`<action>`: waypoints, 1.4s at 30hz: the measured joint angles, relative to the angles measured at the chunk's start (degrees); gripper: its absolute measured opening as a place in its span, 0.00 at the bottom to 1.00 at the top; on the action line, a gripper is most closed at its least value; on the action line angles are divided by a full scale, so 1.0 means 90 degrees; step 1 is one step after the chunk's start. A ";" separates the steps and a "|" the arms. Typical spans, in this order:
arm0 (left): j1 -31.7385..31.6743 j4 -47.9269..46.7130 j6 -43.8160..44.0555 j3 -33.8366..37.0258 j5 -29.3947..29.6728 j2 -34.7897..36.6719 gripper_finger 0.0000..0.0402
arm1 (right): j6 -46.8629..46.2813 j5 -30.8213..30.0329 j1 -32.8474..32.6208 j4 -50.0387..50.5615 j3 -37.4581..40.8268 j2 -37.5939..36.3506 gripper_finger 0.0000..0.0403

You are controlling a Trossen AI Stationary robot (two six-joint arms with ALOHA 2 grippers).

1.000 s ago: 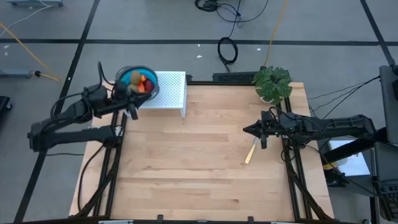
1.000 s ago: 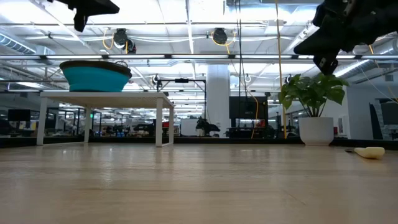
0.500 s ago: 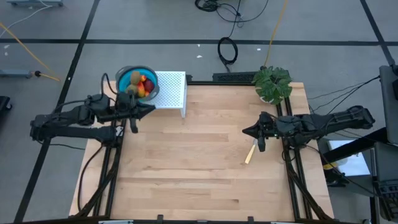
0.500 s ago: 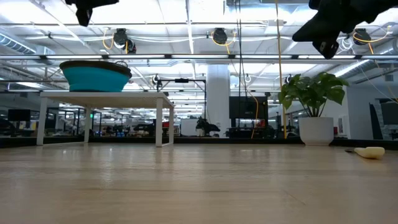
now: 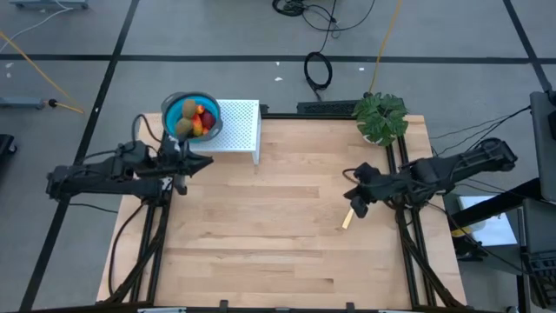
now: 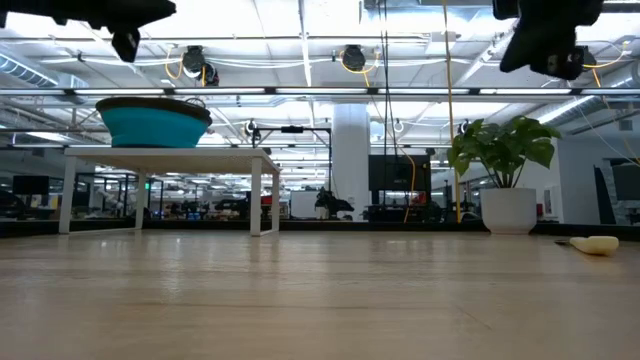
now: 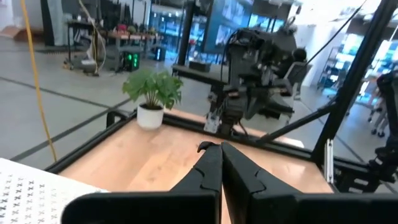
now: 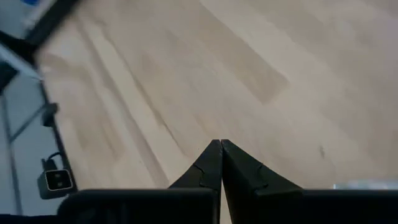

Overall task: Pick & Place Fruit
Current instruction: Put the butter knife into the right side of the blue strainer bowl on the shelf

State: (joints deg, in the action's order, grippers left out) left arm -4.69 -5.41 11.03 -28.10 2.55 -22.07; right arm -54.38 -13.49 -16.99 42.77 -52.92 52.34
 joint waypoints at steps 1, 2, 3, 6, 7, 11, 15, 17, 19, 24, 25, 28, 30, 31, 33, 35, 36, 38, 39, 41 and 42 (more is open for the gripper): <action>0.0000 0.0001 0.0000 0.0029 0.0000 0.0112 0.01 | -0.0269 0.0001 -0.0066 0.0274 -0.0162 0.0148 0.00; 0.0000 0.0002 -0.0007 0.0041 -0.0002 0.0212 0.01 | -0.0543 0.0010 -0.0128 0.0543 -0.0324 0.0307 0.00; 0.0000 -0.0041 -0.0032 0.0042 -0.0011 0.0307 0.02 | -0.0843 0.0017 -0.0189 0.0843 -0.0505 0.0476 0.00; 0.0000 -0.0254 -0.0183 0.0046 -0.0113 0.0568 0.01 | -0.1789 0.0041 -0.0349 0.1693 -0.1012 0.0979 0.00; 0.0000 -0.0304 -0.0222 0.0047 -0.0138 0.0646 0.00 | -0.2074 0.0114 -0.0387 0.1893 -0.1164 0.1142 0.00; 0.0000 -0.0466 -0.0264 0.0047 -0.0292 0.0892 0.02 | -0.3092 0.0602 -0.0428 0.2337 -0.1573 0.1750 0.00; 0.0000 -0.0782 -0.0264 0.0047 -0.0397 0.1008 0.01 | -0.4012 0.1019 -0.0421 0.2470 -0.1648 0.2194 0.00; 0.0000 -0.0806 -0.0258 0.0047 -0.0457 0.1011 0.01 | -0.4456 0.1229 -0.0419 0.2601 -0.1645 0.2361 0.00; 0.0001 -0.0806 -0.0221 0.0047 -0.0460 0.1009 0.02 | -0.4653 0.1370 -0.0419 0.2708 -0.1644 0.2469 0.00; 0.0000 -0.0763 -0.0228 0.0047 -0.0452 0.1009 0.02 | -0.4303 0.1348 -0.0415 0.2668 -0.1643 0.2508 0.00; 0.0002 -0.0746 -0.0236 0.0047 -0.0452 0.1011 0.01 | -0.4177 0.1356 -0.0411 0.2645 -0.1643 0.2508 0.00; 0.0002 -0.0748 -0.0244 0.0047 -0.0452 0.1011 0.01 | -0.3719 0.1352 -0.0411 0.2601 -0.1643 0.2508 0.00; 0.0001 -0.0748 -0.0255 0.0047 -0.0452 0.1011 0.02 | -0.3607 0.1352 -0.0406 0.2606 -0.1641 0.2508 0.00; 0.0000 -0.0748 -0.0252 0.0047 -0.0452 0.1011 0.03 | -0.3584 0.1352 -0.0406 0.2610 -0.1638 0.2508 0.00; 0.0001 -0.0748 -0.0239 0.0047 -0.0452 0.1011 0.03 | -0.3600 0.1356 -0.0406 0.2613 -0.1638 0.2508 0.00; 0.0000 -0.0748 -0.0282 0.0047 -0.0452 0.1011 0.03 | -0.3668 0.1354 -0.0406 0.2636 -0.1638 0.2508 0.00; 0.0000 -0.0748 -0.0337 0.0047 -0.0454 0.1011 0.02 | -0.3721 0.1354 -0.0406 0.2637 -0.1638 0.2508 0.00; 0.0000 -0.0748 -0.0403 0.0047 -0.0457 0.1011 0.01 | -0.3955 0.1353 -0.0406 0.2632 -0.1638 0.2508 0.00; 0.0000 -0.0748 -0.0406 0.0047 -0.0457 0.1011 0.00 | -0.4123 0.1352 -0.0406 0.2632 -0.1638 0.2508 0.00; 0.0000 -0.0748 -0.0384 0.0047 -0.0457 0.1011 0.01 | -0.4410 0.1352 -0.0404 0.2649 -0.1638 0.2508 0.01; 0.0002 -0.0748 -0.0384 0.0047 -0.0461 0.1011 0.02 | -0.4529 0.1352 -0.0406 0.2658 -0.1636 0.2508 0.02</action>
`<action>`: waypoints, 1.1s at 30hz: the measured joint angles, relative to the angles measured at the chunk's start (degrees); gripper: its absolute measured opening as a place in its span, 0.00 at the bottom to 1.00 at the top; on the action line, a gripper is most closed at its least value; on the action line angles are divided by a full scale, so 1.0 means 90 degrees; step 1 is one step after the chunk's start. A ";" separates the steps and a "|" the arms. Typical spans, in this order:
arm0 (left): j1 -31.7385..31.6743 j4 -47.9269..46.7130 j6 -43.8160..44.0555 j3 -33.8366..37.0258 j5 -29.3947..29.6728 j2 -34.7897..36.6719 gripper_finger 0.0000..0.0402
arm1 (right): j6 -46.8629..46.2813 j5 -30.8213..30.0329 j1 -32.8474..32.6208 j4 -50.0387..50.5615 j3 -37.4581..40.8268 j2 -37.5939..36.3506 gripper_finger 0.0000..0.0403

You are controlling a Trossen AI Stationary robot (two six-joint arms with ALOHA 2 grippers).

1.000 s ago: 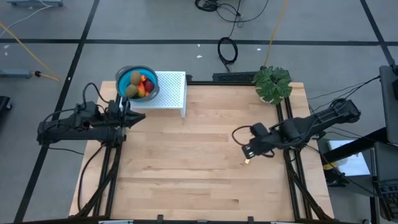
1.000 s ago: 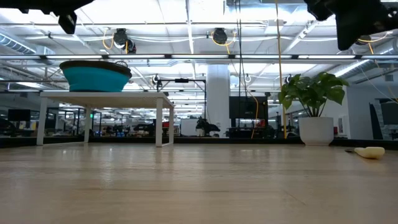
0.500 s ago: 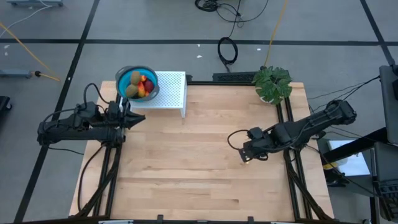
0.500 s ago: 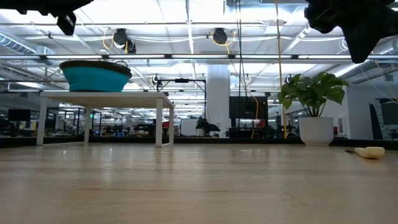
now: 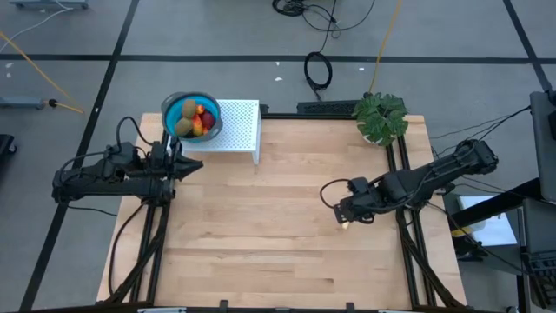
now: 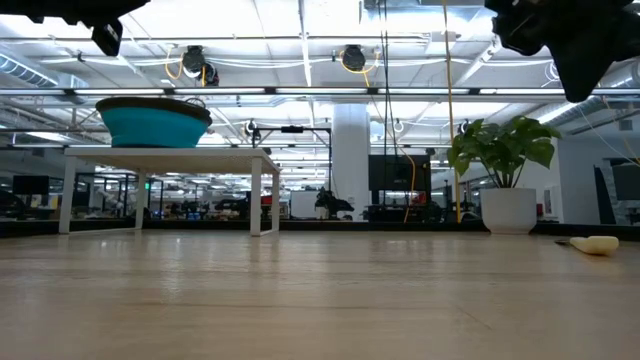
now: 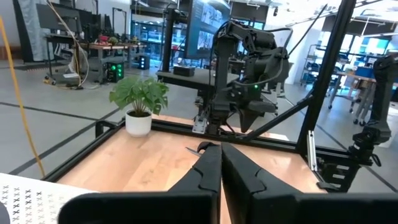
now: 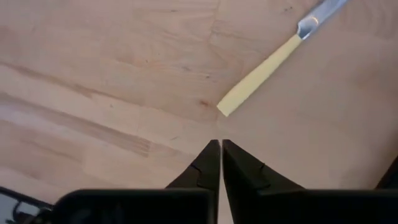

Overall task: Pick & Place Fruit
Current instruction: Put the butter knife into the right side of the blue strainer bowl on the shelf

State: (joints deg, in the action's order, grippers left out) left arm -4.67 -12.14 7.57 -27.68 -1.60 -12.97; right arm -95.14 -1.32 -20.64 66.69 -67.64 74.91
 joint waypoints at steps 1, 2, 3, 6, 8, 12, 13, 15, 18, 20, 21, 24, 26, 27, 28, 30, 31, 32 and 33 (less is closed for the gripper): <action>-0.0002 0.0000 0.0000 0.0000 -0.0022 0.0000 0.03 | -0.0128 -0.0002 0.0000 0.0001 0.0000 0.0000 0.03; -0.0002 0.0000 -0.0003 0.0000 -0.0062 0.0000 0.04 | -0.0259 -0.0002 0.0000 0.0003 0.0000 0.0000 0.05; -0.0002 0.0000 -0.0020 0.0000 -0.0120 0.0000 0.04 | -0.0373 -0.0004 0.0000 0.0001 0.0000 0.0000 0.07; -0.0002 0.0000 -0.0044 0.0000 -0.0183 0.0000 0.05 | -0.0733 -0.0007 0.0001 -0.0013 0.0076 -0.0002 0.14; -0.0001 0.0000 -0.0045 0.0000 -0.0216 0.0000 0.04 | -0.1081 -0.0005 0.0000 -0.0002 0.0182 -0.0002 0.21; -0.0001 0.0000 -0.0043 0.0000 -0.0222 0.0000 0.02 | -0.1563 0.0008 0.0002 -0.0058 0.0490 -0.0002 0.36; 0.0000 0.0000 -0.0041 0.0000 -0.0222 0.0000 0.01 | -0.1665 0.0011 0.0004 -0.0074 0.0575 0.0000 0.39; -0.0002 0.0000 -0.0041 0.0000 -0.0222 0.0000 0.01 | -0.1941 0.0015 0.0044 -0.0091 0.0722 -0.0002 0.45; -0.0002 0.0000 -0.0039 0.0000 -0.0222 -0.0002 0.03 | -0.2147 0.0014 0.0092 -0.0223 0.1003 -0.0001 0.52; -0.0002 0.0000 -0.0039 0.0000 -0.0222 0.0000 0.04 | -0.2287 0.0011 0.0107 -0.0332 0.1149 0.0002 0.54; -0.0001 0.0000 -0.0039 0.0000 -0.0222 -0.0001 0.05 | -0.2362 0.0012 0.0127 -0.0424 0.1223 -0.0005 0.55; 0.0000 0.0000 -0.0037 0.0000 -0.0222 0.0000 0.05 | -0.2508 0.0015 0.0176 -0.0886 0.1512 0.0002 0.56; -0.0001 0.0000 -0.0039 0.0000 -0.0222 0.0000 0.05 | -0.2525 0.0013 0.0217 -0.1214 0.1693 -0.0003 0.55; -0.0002 0.0000 -0.0034 0.0000 -0.0222 0.0000 0.05 | -0.2525 0.0011 0.0232 -0.1402 0.1799 -0.0005 0.55; 0.0000 0.0000 -0.0025 0.0000 -0.0222 0.0000 0.05 | -0.2525 0.0010 0.0258 -0.1567 0.1909 -0.0004 0.54; -0.0002 0.0000 -0.0024 0.0000 -0.0222 0.0000 0.05 | -0.2540 0.0015 0.0301 -0.1844 0.2119 0.0002 0.53; -0.0002 -0.0002 -0.0024 0.0000 -0.0222 0.0000 0.05 | -0.2537 0.0015 0.0325 -0.1958 0.2208 0.0000 0.52; -0.0002 -0.0001 -0.0024 0.0000 -0.0222 0.0000 0.05 | -0.2539 0.0017 0.0343 -0.2078 0.2303 -0.0004 0.51; -0.0002 0.0000 -0.0024 0.0000 -0.0222 -0.0002 0.05 | -0.2539 0.0021 0.0360 -0.2197 0.2384 -0.0002 0.50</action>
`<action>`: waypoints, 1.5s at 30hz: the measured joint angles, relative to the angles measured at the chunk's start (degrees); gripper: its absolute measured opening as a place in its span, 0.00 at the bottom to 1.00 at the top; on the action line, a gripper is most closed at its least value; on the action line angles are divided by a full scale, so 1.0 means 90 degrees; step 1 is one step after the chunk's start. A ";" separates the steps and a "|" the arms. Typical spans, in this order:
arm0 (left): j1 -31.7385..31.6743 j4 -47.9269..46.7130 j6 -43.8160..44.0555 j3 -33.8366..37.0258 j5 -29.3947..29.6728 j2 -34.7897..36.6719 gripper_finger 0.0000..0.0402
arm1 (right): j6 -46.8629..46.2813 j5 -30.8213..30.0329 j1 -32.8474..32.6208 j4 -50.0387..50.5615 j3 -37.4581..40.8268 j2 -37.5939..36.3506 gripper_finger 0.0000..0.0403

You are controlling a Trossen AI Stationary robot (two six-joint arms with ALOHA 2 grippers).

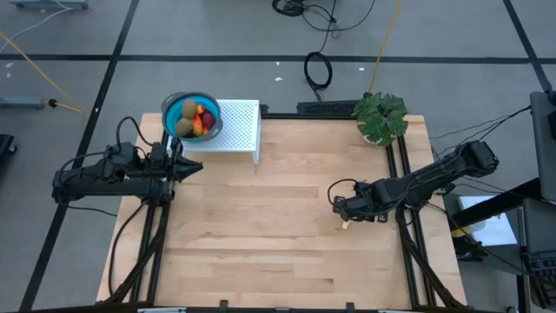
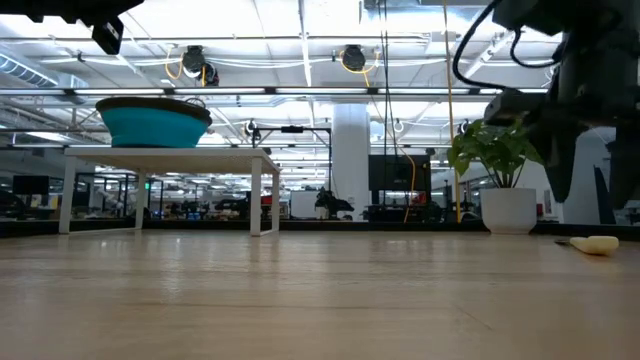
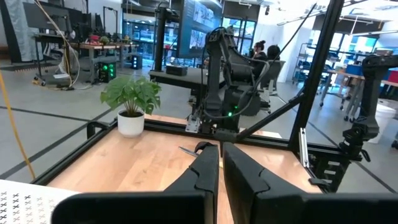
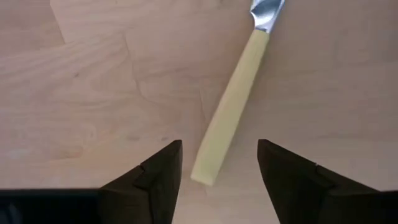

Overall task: Pick & Place Fruit
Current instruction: Put the butter knife into the right side of the blue strainer bowl on the shelf

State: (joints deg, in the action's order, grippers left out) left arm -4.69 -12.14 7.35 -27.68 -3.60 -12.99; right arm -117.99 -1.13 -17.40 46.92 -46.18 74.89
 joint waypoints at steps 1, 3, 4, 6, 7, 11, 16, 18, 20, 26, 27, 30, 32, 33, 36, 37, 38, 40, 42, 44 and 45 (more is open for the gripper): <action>0.0002 -0.0001 0.0000 0.0000 0.0000 0.0001 0.05 | 0.0002 0.0001 0.0015 -0.0131 0.0073 0.0004 0.50; 0.0000 0.0000 0.0000 0.0000 0.0000 0.0000 0.05 | 0.0003 0.0000 0.0026 -0.0359 0.0180 0.0000 0.49; 0.0000 0.0000 -0.0003 0.0000 0.0000 0.0001 0.05 | 0.0005 -0.0004 0.0026 -0.0447 0.0229 0.0000 0.48; 0.0002 0.0000 -0.0005 0.0000 0.0000 0.0002 0.05 | -0.0009 0.0003 0.0022 -0.0567 0.0342 0.0000 0.47; 0.0000 0.0000 -0.0012 0.0000 0.0000 0.0002 0.05 | -0.0021 0.0003 0.0021 -0.0665 0.0402 0.0000 0.47; 0.0000 0.0000 -0.0095 0.0000 0.0000 0.0002 0.05 | -0.0127 -0.0004 0.0023 -0.1184 0.0651 0.0001 0.44; 0.0001 0.0000 -0.0097 0.0000 0.0001 0.0001 0.05 | -0.0214 0.0047 0.0021 -0.1753 0.1016 0.0002 0.41; 0.0000 0.0000 -0.0100 0.0000 0.0000 0.0002 0.05 | -0.0308 0.0168 0.0021 -0.1874 0.1142 0.0002 0.39; 0.0001 0.0000 -0.0102 -0.0001 0.0001 0.0002 0.05 | -0.0316 0.0166 0.0021 -0.1985 0.1228 0.0000 0.38; 0.0001 0.0000 -0.0116 -0.0002 0.0002 0.0002 0.05 | -0.0362 0.0171 0.0021 -0.2093 0.1356 -0.0012 0.32; 0.0002 0.0000 -0.0119 -0.0002 0.0002 0.0002 0.05 | -0.0364 0.0171 0.0021 -0.2096 0.1374 -0.0012 0.31; 0.0002 0.0026 -0.0136 -0.0002 0.0002 0.0001 0.05 | -0.0367 0.0172 0.0021 -0.2102 0.1418 -0.0012 0.27; 0.0002 0.0049 -0.0136 -0.0002 0.0002 0.0002 0.05 | -0.0369 0.0177 0.0021 -0.2081 0.1419 -0.0011 0.23; 0.0000 0.0051 -0.0136 -0.0002 0.0002 0.0002 0.05 | -0.0372 0.0178 0.0021 -0.2073 0.1419 -0.0010 0.22; 0.0002 0.0051 -0.0136 -0.0002 0.0002 0.0002 0.05 | -0.0372 0.0173 0.0021 -0.2060 0.1419 -0.0010 0.16; 0.0001 0.0051 -0.0136 -0.0002 0.0002 0.0002 0.05 | -0.0372 0.0171 0.0021 -0.2059 0.1419 -0.0010 0.15; 0.0000 0.0051 -0.0136 -0.0004 0.0002 0.0002 0.05 | -0.0372 0.0171 0.0021 -0.2057 0.1419 -0.0010 0.15; 0.0001 0.0053 -0.0134 -0.0003 0.0002 0.0002 0.05 | -0.0372 0.0168 0.0021 -0.2055 0.1422 -0.0007 0.14; 0.0000 0.0053 -0.0134 -0.0005 0.0002 0.0002 0.05 | -0.0365 0.0166 0.0021 -0.2057 0.1424 -0.0007 0.15; 0.0000 0.0053 -0.0127 -0.0005 0.0002 0.0002 0.05 | -0.0304 0.0166 0.0019 -0.2081 0.1424 -0.0007 0.15; 0.0000 0.0054 -0.0112 -0.0005 0.0002 0.0001 0.05 | -0.0250 0.0160 0.0014 -0.2099 0.1424 -0.0007 0.15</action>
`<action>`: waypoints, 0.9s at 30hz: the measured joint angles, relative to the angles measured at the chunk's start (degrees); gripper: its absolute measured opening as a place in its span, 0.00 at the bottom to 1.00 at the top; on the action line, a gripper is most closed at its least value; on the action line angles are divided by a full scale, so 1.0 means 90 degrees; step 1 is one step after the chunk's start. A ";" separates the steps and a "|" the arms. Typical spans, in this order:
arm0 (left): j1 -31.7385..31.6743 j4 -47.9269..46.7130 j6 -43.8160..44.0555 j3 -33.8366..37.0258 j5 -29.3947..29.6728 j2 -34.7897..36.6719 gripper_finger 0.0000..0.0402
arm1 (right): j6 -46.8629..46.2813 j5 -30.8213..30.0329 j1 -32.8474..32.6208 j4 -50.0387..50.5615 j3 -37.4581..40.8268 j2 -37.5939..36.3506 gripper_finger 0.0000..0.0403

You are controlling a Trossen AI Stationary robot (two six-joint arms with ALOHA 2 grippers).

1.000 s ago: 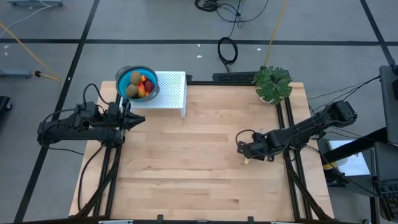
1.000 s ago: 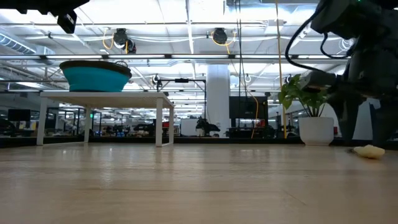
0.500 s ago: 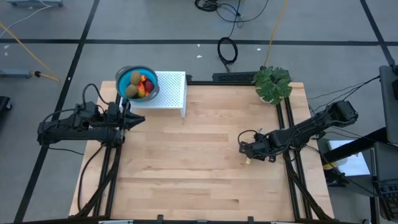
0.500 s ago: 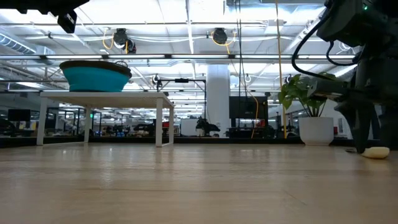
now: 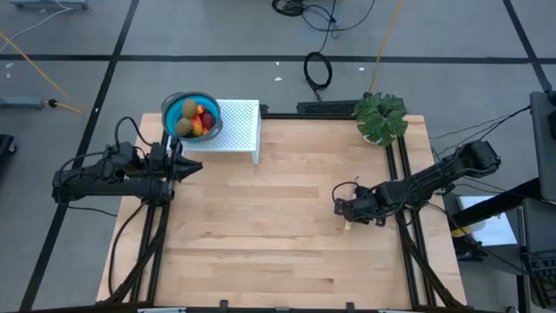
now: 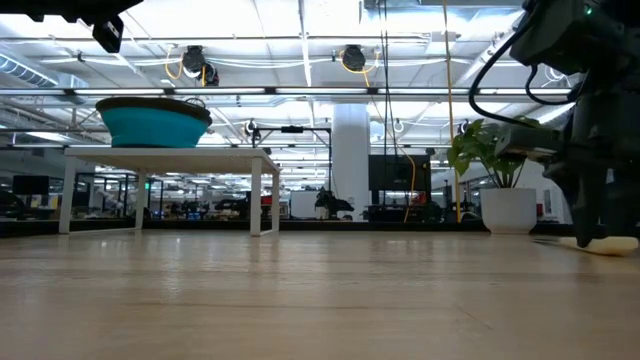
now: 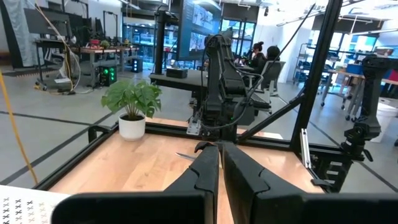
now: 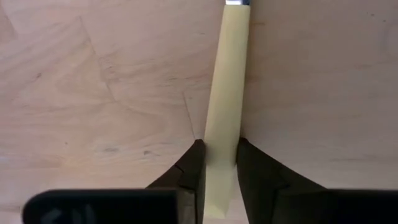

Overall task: Pick & Place Fruit
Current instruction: Put the butter knife into the right side of the blue strainer bowl on the shelf

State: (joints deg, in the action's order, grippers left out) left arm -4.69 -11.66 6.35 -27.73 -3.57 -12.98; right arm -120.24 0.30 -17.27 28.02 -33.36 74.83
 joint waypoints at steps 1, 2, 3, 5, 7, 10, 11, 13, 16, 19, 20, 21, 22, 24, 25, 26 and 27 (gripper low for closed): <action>0.0000 0.0001 0.0000 0.0000 0.0000 -0.0001 0.05 | 0.0084 -0.0012 -0.0008 -0.0028 0.0000 0.0000 0.15; 0.0000 0.0001 0.0000 0.0000 0.0000 -0.0001 0.05 | 0.0173 -0.0020 -0.0010 -0.0040 -0.0013 0.0001 0.15; 0.0000 0.0002 0.0010 0.0000 0.0000 0.0000 0.05 | 0.0277 -0.0020 -0.0010 -0.0039 -0.0039 0.0006 0.15; 0.0000 0.0000 0.0021 0.0000 0.0000 0.0000 0.05 | 0.0485 -0.0027 -0.0010 -0.0041 -0.0103 0.0012 0.15; 0.0001 0.0001 0.0080 0.0000 0.0000 -0.0001 0.05 | 0.0690 -0.0060 -0.0010 -0.0048 -0.0173 0.0022 0.14; 0.0000 -0.0001 0.0209 0.0000 0.0003 0.0000 0.05 | 0.1060 -0.0341 -0.0008 -0.0123 -0.0334 0.0015 0.13; 0.0000 0.0000 0.0230 0.0000 0.0005 -0.0002 0.05 | 0.1203 -0.0448 -0.0008 -0.0131 -0.0387 0.0026 0.12; 0.0001 -0.0003 0.0335 0.0000 0.0003 -0.0002 0.05 | 0.1423 -0.0638 -0.0008 -0.0100 -0.0476 0.0033 0.09; 0.0000 -0.0005 0.0536 0.0000 0.0002 -0.0002 0.05 | 0.1706 -0.0952 -0.0005 -0.0065 -0.0626 0.0024 0.02; 0.0000 -0.0009 0.0767 0.0000 0.0004 -0.0017 0.05 | 0.1819 -0.1057 0.0000 -0.0040 -0.0680 0.0019 0.00; 0.0000 -0.0013 0.0816 0.0000 0.0002 -0.0017 0.05 | 0.1804 -0.1055 0.0002 0.0004 -0.0680 0.0019 0.01; 0.0000 -0.0013 0.0814 0.0000 0.0005 -0.0017 0.05 | 0.1799 -0.1045 0.0002 0.0039 -0.0679 0.0019 0.01; 0.0000 -0.0013 0.0816 0.0000 0.0002 -0.0017 0.05 | 0.1798 -0.1045 0.0002 0.0055 -0.0679 0.0019 0.00; 0.0002 -0.0019 0.0821 0.0000 0.0002 -0.0017 0.05 | 0.1799 -0.1072 0.0002 0.0049 -0.0680 0.0019 0.00; 0.0001 -0.0021 0.0821 0.0000 0.0002 -0.0017 0.05 | 0.1806 -0.1162 0.0002 0.0047 -0.0680 0.0019 0.00; 0.0000 -0.0020 0.0829 0.0000 0.0003 -0.0017 0.05 | 0.1817 -0.1249 0.0002 0.0025 -0.0679 0.0019 0.00; 0.0002 -0.0020 0.0831 0.0000 0.0002 -0.0017 0.05 | 0.1831 -0.1375 0.0002 -0.0031 -0.0680 0.0019 0.00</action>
State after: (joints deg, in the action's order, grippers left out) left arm -4.67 -11.84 13.82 -27.73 -3.55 -13.13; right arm -103.76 -12.07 -17.26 27.74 -39.48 75.00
